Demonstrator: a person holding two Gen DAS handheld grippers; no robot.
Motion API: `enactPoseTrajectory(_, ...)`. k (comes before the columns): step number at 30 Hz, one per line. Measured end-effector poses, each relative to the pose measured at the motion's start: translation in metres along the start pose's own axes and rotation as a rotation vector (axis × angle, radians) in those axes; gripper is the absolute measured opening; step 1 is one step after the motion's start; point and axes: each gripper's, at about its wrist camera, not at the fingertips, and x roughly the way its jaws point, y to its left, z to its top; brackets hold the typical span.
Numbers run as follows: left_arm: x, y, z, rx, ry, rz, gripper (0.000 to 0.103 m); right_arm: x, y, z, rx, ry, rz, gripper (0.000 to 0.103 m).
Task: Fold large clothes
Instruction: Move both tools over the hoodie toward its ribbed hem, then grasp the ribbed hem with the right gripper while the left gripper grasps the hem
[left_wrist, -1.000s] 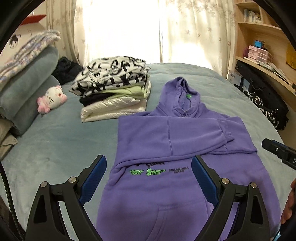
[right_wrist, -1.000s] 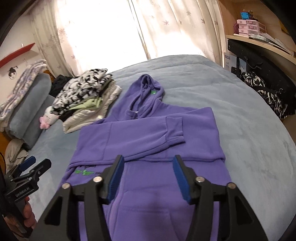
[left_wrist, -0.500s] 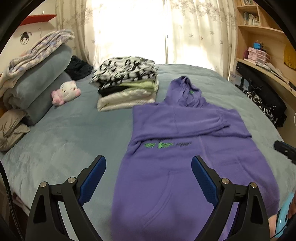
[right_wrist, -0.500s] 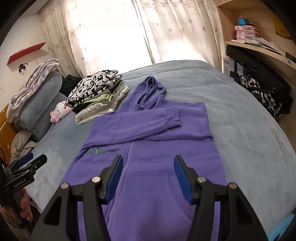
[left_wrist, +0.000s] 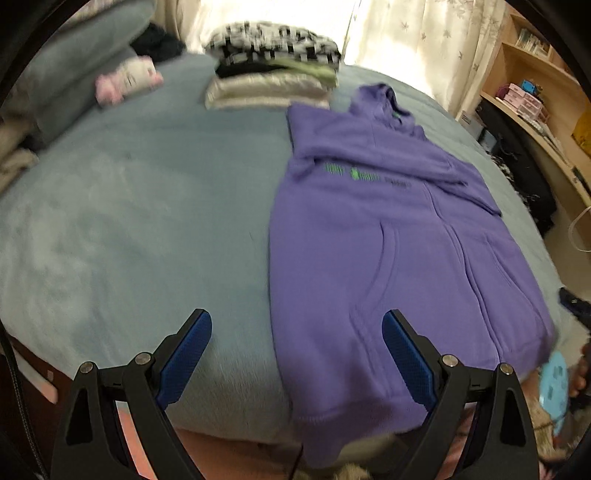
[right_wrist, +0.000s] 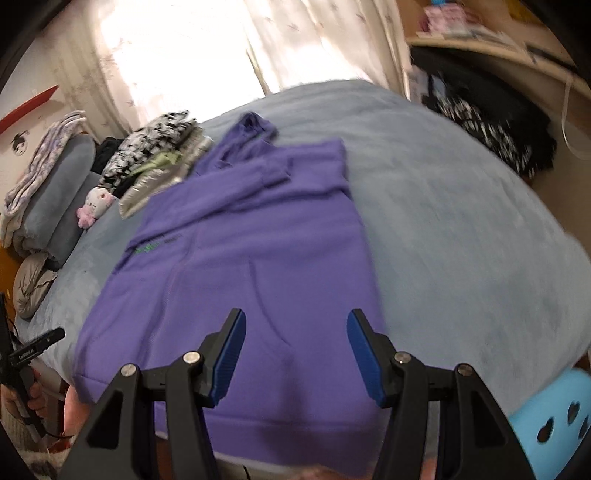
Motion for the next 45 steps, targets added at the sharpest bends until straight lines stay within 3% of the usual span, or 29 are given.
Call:
enactPoseTrajectory(4,0.02,0.011,-0.014,-0.038,0.063,-0.088,0.093,0.01,-0.04,-0.017,0.117,0.063,0.051,0.057)
enactPoseTrajectory(8,0.033,0.014,-0.018,-0.053,0.061,-0.138,0.093,0.016,-0.057,-0.027,0.183,0.074,0.136,0.057)
enactPoseTrajectory(12,0.042,0.017,-0.019,-0.074,0.053,-0.179,0.093,0.025,-0.051,-0.03,0.167,0.095,0.235,0.057)
enactPoseTrajectory(18,0.048,0.019,-0.018,-0.076,0.04,-0.227,0.093,0.037,-0.025,-0.028,0.072,0.123,0.276,0.057)
enactPoseTrajectory(21,0.051,0.012,-0.018,-0.062,0.049,-0.258,0.093,0.038,-0.005,-0.028,-0.007,0.121,0.25,0.056)
enactPoseTrajectory(26,0.054,-0.009,-0.019,0.015,0.072,-0.225,0.093,0.036,0.043,-0.034,-0.209,0.083,0.062,0.043)
enactPoseTrajectory(30,0.054,-0.019,-0.021,0.057,0.087,-0.204,0.092,0.036,0.058,-0.033,-0.262,0.073,-0.03,0.036)
enactPoseTrajectory(45,0.06,-0.029,-0.019,0.065,0.115,-0.187,0.087,0.035,0.049,-0.032,-0.221,0.07,-0.003,0.031)
